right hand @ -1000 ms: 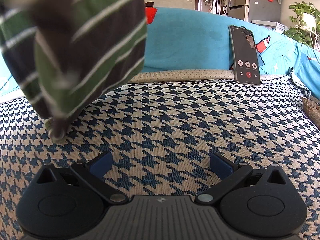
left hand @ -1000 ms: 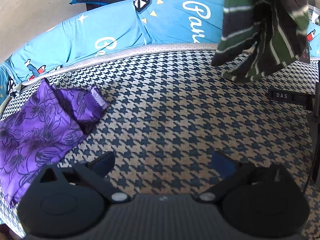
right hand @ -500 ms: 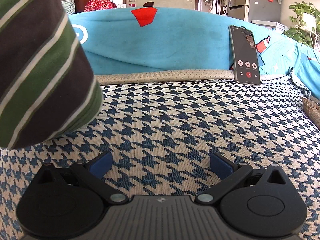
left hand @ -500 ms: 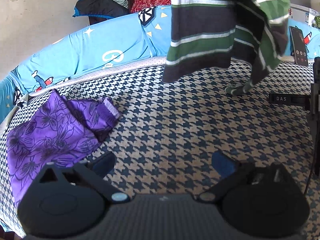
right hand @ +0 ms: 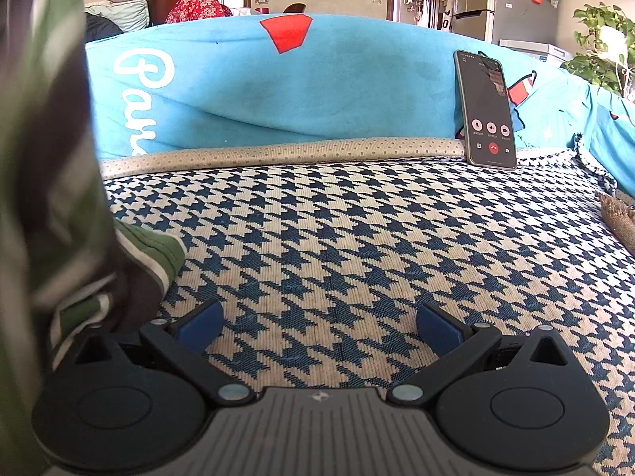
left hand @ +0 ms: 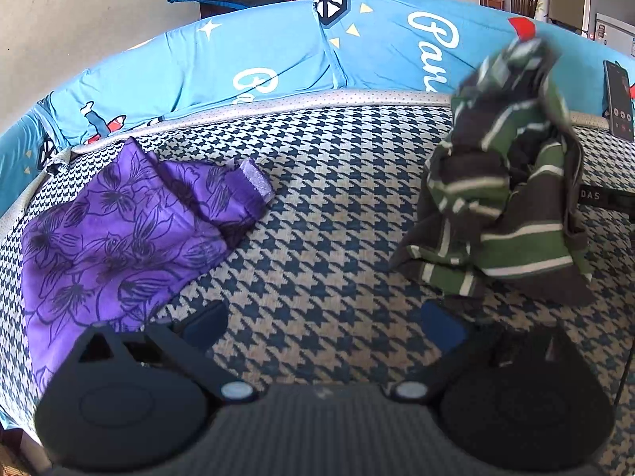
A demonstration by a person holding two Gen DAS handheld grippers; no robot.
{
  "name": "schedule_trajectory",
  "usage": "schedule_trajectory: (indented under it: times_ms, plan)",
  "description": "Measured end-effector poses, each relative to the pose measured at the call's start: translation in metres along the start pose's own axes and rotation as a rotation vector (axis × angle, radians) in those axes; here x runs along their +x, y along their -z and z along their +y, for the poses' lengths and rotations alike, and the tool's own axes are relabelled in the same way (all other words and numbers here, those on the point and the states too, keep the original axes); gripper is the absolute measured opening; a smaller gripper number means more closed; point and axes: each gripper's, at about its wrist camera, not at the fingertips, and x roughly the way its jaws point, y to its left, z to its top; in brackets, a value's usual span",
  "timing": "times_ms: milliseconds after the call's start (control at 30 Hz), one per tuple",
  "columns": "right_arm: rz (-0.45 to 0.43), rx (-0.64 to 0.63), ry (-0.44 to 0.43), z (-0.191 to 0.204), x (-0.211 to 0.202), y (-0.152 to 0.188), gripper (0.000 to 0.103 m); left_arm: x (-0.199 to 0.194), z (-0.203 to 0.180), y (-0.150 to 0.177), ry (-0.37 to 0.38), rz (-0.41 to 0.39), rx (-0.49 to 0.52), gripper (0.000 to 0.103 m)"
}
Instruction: Fold clothes
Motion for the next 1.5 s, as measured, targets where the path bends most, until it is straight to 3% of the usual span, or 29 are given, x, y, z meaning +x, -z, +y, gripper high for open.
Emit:
schedule_trajectory:
  times_ms: [467,767,1100,1233,1500]
  plan:
    - [-0.001,0.001,0.0,-0.001,0.0,0.0,0.103,0.016,-0.014,-0.001,-0.004,0.036,-0.01,0.103]
    - [0.006,0.0,-0.004,-0.001,0.0,-0.001,0.103,0.03,-0.042,-0.003,-0.011,0.051,0.021,0.103]
    - [0.148,-0.165,-0.142,-0.03,-0.019,0.001,0.103,0.039,-0.066,-0.008,-0.015,0.044,0.031,0.103]
    - [0.166,-0.153,-0.201,-0.056,-0.034,0.005,0.103,0.042,-0.073,-0.011,-0.025,0.053,0.022,0.103]
    - [0.164,-0.061,-0.204,-0.08,-0.071,0.003,0.103,0.045,-0.08,-0.01,-0.056,0.056,0.018,0.103]
